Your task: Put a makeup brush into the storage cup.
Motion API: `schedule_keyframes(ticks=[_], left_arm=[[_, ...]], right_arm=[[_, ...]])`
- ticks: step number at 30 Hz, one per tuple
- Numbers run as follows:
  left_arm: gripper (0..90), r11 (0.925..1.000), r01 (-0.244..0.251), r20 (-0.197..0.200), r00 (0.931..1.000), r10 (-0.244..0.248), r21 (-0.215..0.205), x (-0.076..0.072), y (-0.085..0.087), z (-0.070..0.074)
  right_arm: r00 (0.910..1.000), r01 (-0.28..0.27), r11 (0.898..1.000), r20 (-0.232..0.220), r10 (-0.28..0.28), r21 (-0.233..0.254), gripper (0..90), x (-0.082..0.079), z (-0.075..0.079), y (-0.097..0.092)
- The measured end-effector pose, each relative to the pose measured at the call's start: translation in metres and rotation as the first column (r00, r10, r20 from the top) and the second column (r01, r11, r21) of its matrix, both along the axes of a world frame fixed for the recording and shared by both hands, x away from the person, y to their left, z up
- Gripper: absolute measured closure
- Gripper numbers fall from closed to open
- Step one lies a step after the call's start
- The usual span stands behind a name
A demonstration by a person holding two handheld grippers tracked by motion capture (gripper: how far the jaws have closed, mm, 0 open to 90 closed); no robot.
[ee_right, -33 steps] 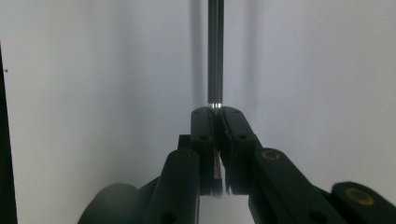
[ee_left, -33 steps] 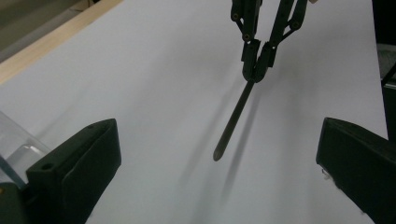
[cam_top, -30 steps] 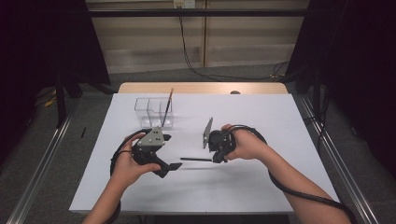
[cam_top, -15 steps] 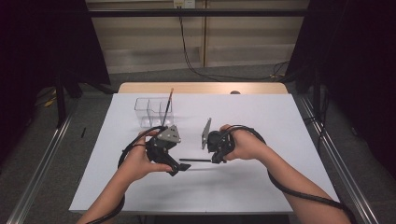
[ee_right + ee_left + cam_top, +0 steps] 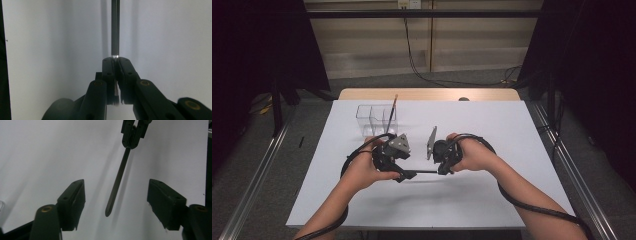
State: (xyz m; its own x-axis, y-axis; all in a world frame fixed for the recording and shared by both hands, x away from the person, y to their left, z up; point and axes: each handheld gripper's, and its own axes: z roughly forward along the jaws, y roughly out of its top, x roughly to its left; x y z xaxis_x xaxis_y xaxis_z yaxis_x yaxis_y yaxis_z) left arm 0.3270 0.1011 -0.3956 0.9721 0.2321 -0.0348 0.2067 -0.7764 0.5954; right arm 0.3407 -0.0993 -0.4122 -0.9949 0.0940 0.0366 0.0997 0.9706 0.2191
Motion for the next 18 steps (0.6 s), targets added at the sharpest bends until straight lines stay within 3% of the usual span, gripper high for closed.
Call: schedule_keyframes(ticks=[5, 9, 14, 18], left_arm=[[46.1, 0.9992, 0.032, -0.020, 0.9993, -0.032, 0.025, 0.0007, -0.0033, -0.0006], [51.9, 0.9990, 0.033, -0.019, 0.9993, -0.033, 0.030, 0.0010, -0.0063, -0.0009], [65.2, 0.9986, 0.028, -0.020, 0.9994, -0.027, 0.046, 0.0036, -0.0065, -0.0002], [68.4, 0.9975, 0.034, -0.027, 0.9991, -0.032, 0.061, 0.0043, -0.0073, -0.0011]], right_arm=[[1.0000, 0.003, 1.000, 0.003, -0.003, 0.004, 84.3, -0.0006, 0.0017, 0.0009], [1.0000, -0.006, 1.000, 0.005, 0.006, 0.008, 84.3, -0.0011, 0.0029, 0.0015], [0.9999, -0.008, 1.000, 0.011, 0.008, 0.003, 84.3, -0.0016, 0.0041, 0.0016], [0.9999, -0.015, 1.000, 0.009, 0.015, 0.008, 84.3, -0.0011, 0.0041, 0.0015]])
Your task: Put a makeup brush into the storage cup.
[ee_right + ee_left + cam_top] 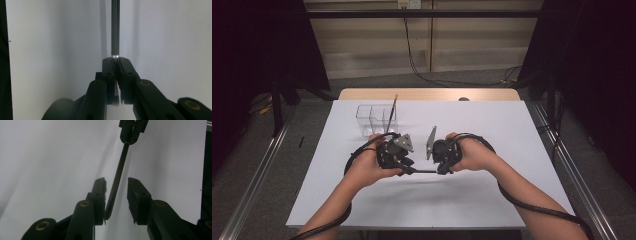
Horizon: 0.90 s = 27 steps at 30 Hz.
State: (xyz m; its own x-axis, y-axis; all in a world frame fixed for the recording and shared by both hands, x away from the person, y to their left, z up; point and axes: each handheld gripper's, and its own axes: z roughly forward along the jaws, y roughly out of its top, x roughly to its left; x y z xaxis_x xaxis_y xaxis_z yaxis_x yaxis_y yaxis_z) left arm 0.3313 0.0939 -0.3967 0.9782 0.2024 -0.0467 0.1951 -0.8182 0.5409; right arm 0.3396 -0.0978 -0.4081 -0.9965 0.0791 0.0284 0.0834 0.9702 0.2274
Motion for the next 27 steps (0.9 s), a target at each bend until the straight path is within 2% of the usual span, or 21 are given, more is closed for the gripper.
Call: schedule_keyframes(ticks=[5, 10, 12, 15, 21, 24, 27], left_arm=[[66.9, 1.0000, 0.006, -0.018, 0.9998, -0.006, 0.006, 0.000, -0.002, -0.003], [68.0, 0.9990, 0.019, -0.012, 0.9998, -0.018, 0.041, 0.001, -0.005, -0.006], [70.2, 0.9990, 0.024, -0.014, 0.9996, -0.023, 0.039, 0.001, -0.006, -0.007], [78.7, 0.9976, 0.026, -0.015, 0.9996, -0.025, 0.064, 0.000, -0.007, -0.008], [79.5, 0.9970, 0.035, -0.041, 0.9986, -0.032, 0.069, 0.002, -0.007, -0.012], [78.1, 0.9983, 0.029, -0.053, 0.9983, -0.026, 0.050, 0.003, -0.005, -0.015], [77.2, 0.9981, 0.031, -0.058, 0.9979, -0.028, 0.053, 0.003, -0.006, -0.018]], right_arm=[[1.0000, 0.000, 1.000, 0.001, 0.000, 0.008, 84.3, 0.000, 0.001, 0.001], [1.0000, -0.001, 1.000, 0.000, 0.001, 0.021, 84.3, -0.002, 0.005, 0.003], [1.0000, -0.006, 1.000, 0.005, 0.005, 0.024, 84.3, -0.002, 0.007, 0.003], [1.0000, -0.003, 1.000, 0.001, 0.003, 0.025, 84.2, -0.003, 0.008, 0.003], [0.9997, -0.024, 0.999, 0.004, 0.023, 0.043, 84.2, -0.003, 0.010, 0.002], [0.9999, -0.016, 0.998, -0.002, 0.016, 0.060, 84.3, -0.002, 0.013, 0.000], [0.9999, -0.016, 0.998, 0.002, 0.016, 0.066, 84.3, -0.003, 0.016, -0.001]])
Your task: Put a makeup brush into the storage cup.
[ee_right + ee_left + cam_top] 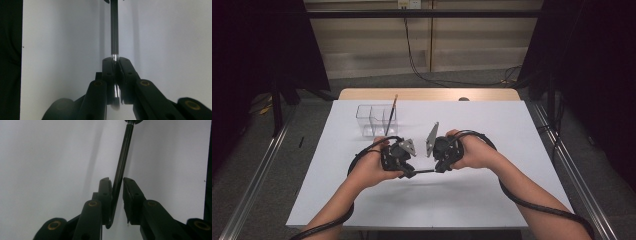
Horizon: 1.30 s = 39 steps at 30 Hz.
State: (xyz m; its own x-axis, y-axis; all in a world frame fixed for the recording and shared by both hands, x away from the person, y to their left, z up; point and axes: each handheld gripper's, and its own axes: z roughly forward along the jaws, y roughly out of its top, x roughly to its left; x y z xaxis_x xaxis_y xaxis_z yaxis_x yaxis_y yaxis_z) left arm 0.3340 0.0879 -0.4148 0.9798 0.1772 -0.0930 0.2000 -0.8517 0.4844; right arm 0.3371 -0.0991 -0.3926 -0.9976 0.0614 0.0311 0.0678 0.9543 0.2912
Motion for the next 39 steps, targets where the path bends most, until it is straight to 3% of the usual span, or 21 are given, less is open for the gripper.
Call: schedule_keyframes(ticks=[7, 11, 21, 26, 27, 31, 39], left_arm=[[79.2, 0.9999, 0.009, -0.004, 0.9999, -0.009, 0.007, -0.001, -0.002, -0.002], [74.1, 0.9999, 0.014, -0.008, 0.9999, -0.014, -0.006, 0.000, -0.001, -0.002], [77.4, 0.9993, 0.026, -0.004, 0.9997, -0.026, 0.028, -0.001, -0.002, -0.005], [81.8, 0.9952, 0.066, -0.012, 0.9978, -0.066, 0.072, -0.002, -0.005, -0.007], [82.4, 0.9958, 0.047, -0.017, 0.9988, -0.046, 0.078, -0.004, -0.006, -0.008], [83.8, 0.9952, 0.059, -0.024, 0.9981, -0.058, 0.078, -0.006, -0.005, -0.010], [84.2, 0.9951, 0.059, -0.034, 0.9978, -0.057, 0.079, -0.007, -0.004, -0.006]], right_arm=[[0.9999, -0.015, 1.000, 0.000, 0.015, 0.009, 84.3, -0.001, 0.003, 0.000], [0.9993, -0.037, 0.999, -0.008, 0.037, 0.018, 84.4, 0.000, 0.005, 0.000], [0.9991, -0.042, 0.999, 0.001, 0.042, 0.018, 84.3, 0.000, 0.007, 0.001], [0.9989, -0.048, 0.999, 0.001, 0.048, 0.018, 84.2, 0.000, 0.006, 0.003], [0.9990, -0.045, 0.999, 0.004, 0.045, 0.025, 84.2, 0.000, 0.007, 0.003], [0.9992, -0.039, 0.996, 0.002, 0.039, 0.075, 84.0, 0.002, 0.011, 0.002], [0.9998, -0.006, 0.995, -0.016, 0.008, 0.102, 79.3, 0.003, 0.010, -0.001]])
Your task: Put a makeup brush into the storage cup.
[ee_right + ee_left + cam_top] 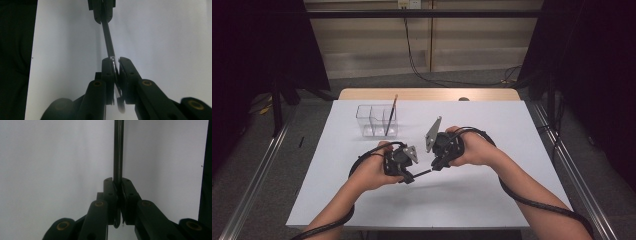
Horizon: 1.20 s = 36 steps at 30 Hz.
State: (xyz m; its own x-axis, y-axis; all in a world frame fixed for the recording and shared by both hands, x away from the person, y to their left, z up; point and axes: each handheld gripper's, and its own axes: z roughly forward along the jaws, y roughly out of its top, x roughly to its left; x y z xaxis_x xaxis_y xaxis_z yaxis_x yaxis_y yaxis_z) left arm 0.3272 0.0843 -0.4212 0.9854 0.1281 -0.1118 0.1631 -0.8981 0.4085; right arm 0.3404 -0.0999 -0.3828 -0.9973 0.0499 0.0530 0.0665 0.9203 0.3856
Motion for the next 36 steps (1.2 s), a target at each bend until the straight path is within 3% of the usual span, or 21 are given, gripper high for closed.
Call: schedule_keyframes(ticks=[9, 11, 16, 18, 21, 25, 30, 32, 36], left_arm=[[84.1, 0.9999, -0.012, -0.003, 0.9999, 0.012, -0.008, 0.002, 0.003, 0.001], [84.1, 0.9996, -0.024, -0.005, 0.9997, 0.024, -0.016, 0.002, 0.004, 0.000], [84.1, 0.9992, -0.034, -0.002, 0.9994, 0.034, -0.020, 0.002, 0.007, 0.001], [84.1, 0.9989, -0.040, -0.007, 0.9992, 0.040, -0.026, 0.002, 0.008, 0.002], [84.1, 0.9982, -0.049, -0.003, 0.9988, 0.049, -0.036, 0.002, 0.010, 0.002], [84.1, 0.9978, -0.049, 0.002, 0.9988, 0.049, -0.046, 0.002, 0.012, 0.003], [84.1, 0.9966, -0.058, -0.005, 0.9983, 0.058, -0.058, 0.002, 0.013, 0.002], [84.1, 0.9960, -0.062, -0.003, 0.9981, 0.062, -0.064, 0.001, 0.014, 0.001], [84.1, 0.9945, -0.072, -0.014, 0.9973, 0.071, -0.076, 0.002, 0.015, 0.000]], right_arm=[[0.9968, 0.079, 0.992, -0.013, -0.078, 0.095, 55.3, 0.002, -0.001, -0.009], [0.9966, 0.082, 0.990, -0.020, -0.080, 0.115, 46.3, 0.004, -0.002, -0.011], [0.9906, 0.135, 0.969, -0.048, -0.128, 0.207, 23.8, 0.007, -0.007, -0.018], [0.9876, 0.156, 0.958, -0.059, -0.146, 0.239, 21.1, 0.008, -0.008, -0.021], [0.9860, 0.167, 0.954, -0.046, -0.160, 0.251, 16.1, 0.009, -0.008, -0.025], [0.9833, 0.181, 0.938, -0.042, -0.177, 0.297, 13.2, 0.009, -0.009, -0.029], [0.9738, 0.227, 0.894, -0.072, -0.216, 0.387, 10.8, 0.010, -0.010, -0.036], [0.9710, 0.235, 0.863, -0.068, -0.229, 0.447, 10.3, 0.010, -0.010, -0.039], [0.9631, 0.260, 0.815, -0.080, -0.257, 0.518, 9.8, 0.008, -0.011, -0.043]])
